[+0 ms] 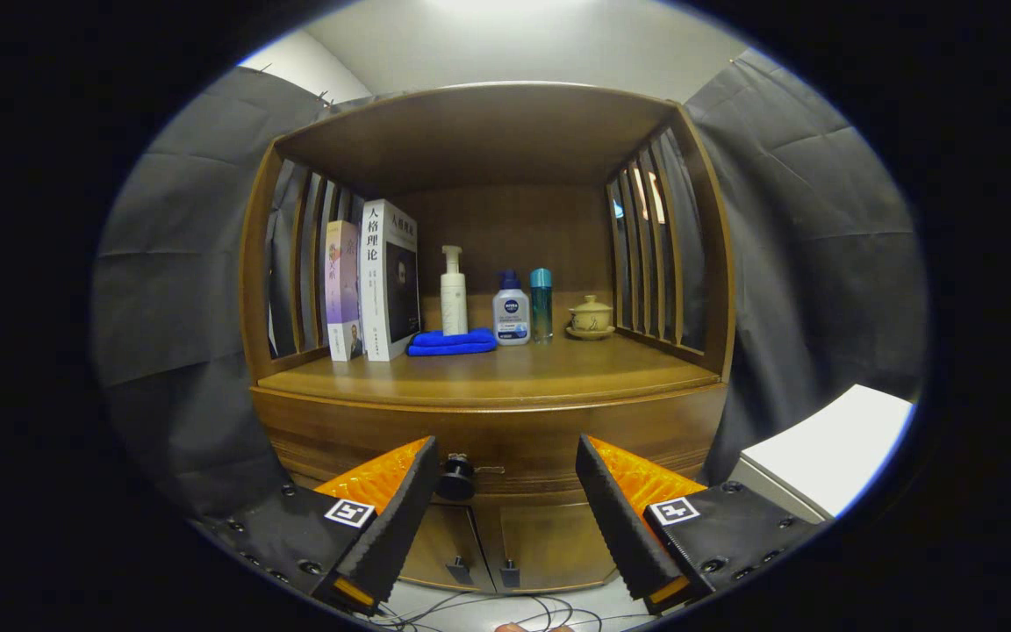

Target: Pull open the drawer, take out the items inside it, and place them on the countertop above the cabinet.

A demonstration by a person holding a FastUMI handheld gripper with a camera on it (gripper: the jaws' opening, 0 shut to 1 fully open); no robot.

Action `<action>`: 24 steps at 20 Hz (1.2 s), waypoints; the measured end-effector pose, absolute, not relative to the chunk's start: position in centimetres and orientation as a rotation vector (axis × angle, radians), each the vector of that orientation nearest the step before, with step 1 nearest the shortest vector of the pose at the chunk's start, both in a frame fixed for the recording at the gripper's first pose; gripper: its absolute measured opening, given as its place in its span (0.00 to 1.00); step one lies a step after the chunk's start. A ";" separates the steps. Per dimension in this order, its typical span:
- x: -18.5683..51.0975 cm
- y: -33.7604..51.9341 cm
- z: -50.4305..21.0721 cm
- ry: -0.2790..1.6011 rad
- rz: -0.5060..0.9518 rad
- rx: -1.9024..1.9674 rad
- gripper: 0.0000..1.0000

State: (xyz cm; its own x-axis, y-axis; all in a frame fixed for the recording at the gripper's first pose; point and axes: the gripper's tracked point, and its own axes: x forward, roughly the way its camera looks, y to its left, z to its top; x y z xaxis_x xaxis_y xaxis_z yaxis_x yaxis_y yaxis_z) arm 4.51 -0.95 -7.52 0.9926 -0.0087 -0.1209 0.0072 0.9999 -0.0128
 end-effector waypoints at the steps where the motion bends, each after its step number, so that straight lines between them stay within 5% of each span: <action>1: 5.0 -0.8 -8.1 0.135 -0.003 -0.012 0.98; 20: 11.3 3.6 -15.5 0.246 0.062 -0.082 0.98; 24: 11.6 3.2 -16.1 0.252 0.037 -0.101 0.76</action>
State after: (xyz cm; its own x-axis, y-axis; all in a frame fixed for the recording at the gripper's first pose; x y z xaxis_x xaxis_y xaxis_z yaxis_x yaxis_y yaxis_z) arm 11.60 3.25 -16.08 0.9678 0.0236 -0.2505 -0.0490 0.9942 -0.0956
